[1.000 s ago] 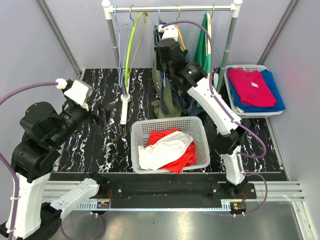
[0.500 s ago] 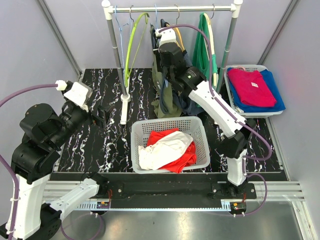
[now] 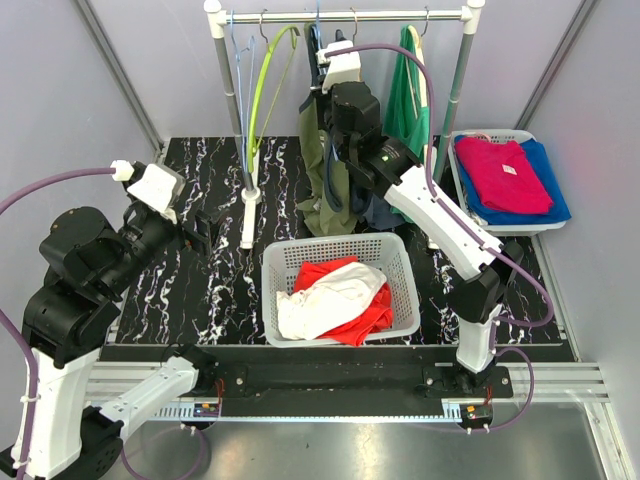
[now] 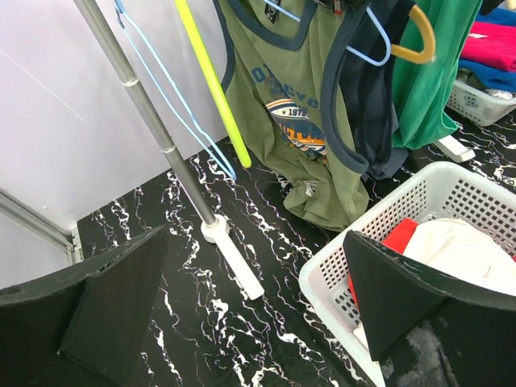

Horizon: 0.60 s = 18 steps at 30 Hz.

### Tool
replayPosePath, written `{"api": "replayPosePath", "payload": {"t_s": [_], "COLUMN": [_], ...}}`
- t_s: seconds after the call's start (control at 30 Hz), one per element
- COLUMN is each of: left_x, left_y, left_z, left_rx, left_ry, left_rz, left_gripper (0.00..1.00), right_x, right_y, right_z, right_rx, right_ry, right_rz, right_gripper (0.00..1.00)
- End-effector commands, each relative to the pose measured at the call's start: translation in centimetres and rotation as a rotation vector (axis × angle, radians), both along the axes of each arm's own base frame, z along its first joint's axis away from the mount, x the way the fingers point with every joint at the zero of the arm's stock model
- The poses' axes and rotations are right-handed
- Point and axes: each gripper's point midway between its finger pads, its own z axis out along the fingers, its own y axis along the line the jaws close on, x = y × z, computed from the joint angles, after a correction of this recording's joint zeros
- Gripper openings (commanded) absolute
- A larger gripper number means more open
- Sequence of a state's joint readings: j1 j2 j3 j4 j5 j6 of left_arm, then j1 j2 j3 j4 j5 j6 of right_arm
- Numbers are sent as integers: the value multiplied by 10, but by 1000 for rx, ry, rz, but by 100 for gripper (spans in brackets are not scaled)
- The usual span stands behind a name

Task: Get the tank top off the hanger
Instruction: Pick up the hanger from the clothesline.

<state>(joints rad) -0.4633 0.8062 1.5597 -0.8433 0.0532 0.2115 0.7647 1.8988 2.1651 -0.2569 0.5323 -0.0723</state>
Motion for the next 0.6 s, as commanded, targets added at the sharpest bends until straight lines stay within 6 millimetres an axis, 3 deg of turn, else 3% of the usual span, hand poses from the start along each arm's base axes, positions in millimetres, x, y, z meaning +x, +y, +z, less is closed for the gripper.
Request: {"api": "replayPosePath", "payload": {"t_s": [0.0, 0.2, 0.23, 0.27, 0.33, 0.37, 0.57], "left_x": [5, 6, 6, 6, 7, 7, 7], "left_y": [3, 3, 3, 2, 1, -1, -4], "left_z": [11, 13, 15, 15, 16, 16, 18], "left_rx": [-7, -12, -13, -16, -18, -20, -24], "left_ry": [-51, -55, -60, -60, -59, -56, -54], "left_rz": [22, 25, 25, 23, 19, 12, -4], "left_gripper": [99, 99, 99, 99, 99, 99, 99], "right_x": [-19, -63, -79, -87, -112, -120, -198], "right_y": [-26, -41, -47, -49, -59, -62, -83], "right_z": [77, 103, 116, 111, 129, 123, 163], "right_rx": [126, 159, 182, 164, 176, 168, 206], "right_ry": [-159, -131, -140, -108, -115, -72, -79], "right_rz": [-21, 93, 134, 154, 213, 231, 446], "right_gripper": [0, 0, 0, 0, 0, 0, 0]}}
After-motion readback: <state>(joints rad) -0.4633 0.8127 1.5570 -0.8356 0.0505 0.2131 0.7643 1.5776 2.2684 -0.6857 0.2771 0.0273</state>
